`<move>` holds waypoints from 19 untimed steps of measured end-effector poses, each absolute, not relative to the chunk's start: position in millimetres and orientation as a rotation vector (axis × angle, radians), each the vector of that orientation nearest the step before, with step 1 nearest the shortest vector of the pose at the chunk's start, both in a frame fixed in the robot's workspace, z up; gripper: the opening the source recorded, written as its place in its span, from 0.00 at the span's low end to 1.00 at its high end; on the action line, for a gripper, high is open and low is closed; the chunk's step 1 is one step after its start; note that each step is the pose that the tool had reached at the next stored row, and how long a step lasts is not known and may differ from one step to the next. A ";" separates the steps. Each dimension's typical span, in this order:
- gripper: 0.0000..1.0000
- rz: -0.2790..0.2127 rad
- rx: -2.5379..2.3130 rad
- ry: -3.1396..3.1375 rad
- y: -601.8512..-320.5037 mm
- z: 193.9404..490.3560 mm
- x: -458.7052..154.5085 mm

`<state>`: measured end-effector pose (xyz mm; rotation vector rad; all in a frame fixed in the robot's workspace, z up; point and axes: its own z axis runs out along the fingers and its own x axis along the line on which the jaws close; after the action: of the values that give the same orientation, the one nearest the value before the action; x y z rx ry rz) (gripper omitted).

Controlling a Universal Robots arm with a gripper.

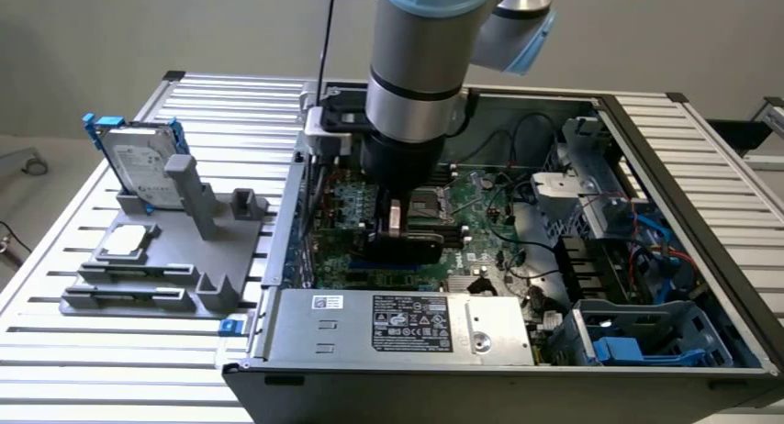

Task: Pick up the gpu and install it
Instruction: 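Insert the gpu into the slot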

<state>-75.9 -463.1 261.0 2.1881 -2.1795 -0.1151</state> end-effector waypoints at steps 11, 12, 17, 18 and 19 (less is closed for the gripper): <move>0.27 -0.131 2.195 -2.169 -465.5 259.5 -73.0; 0.27 -0.131 2.195 -2.169 -465.6 259.6 -72.9; 0.27 -0.143 2.197 -2.164 -465.7 259.1 -72.7; 0.27 -0.146 2.197 -2.163 -465.7 258.9 -72.8; 0.27 -0.148 2.197 -2.162 -465.7 258.7 -72.8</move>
<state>-72.8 -465.7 258.7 2.1972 -2.1616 -0.1477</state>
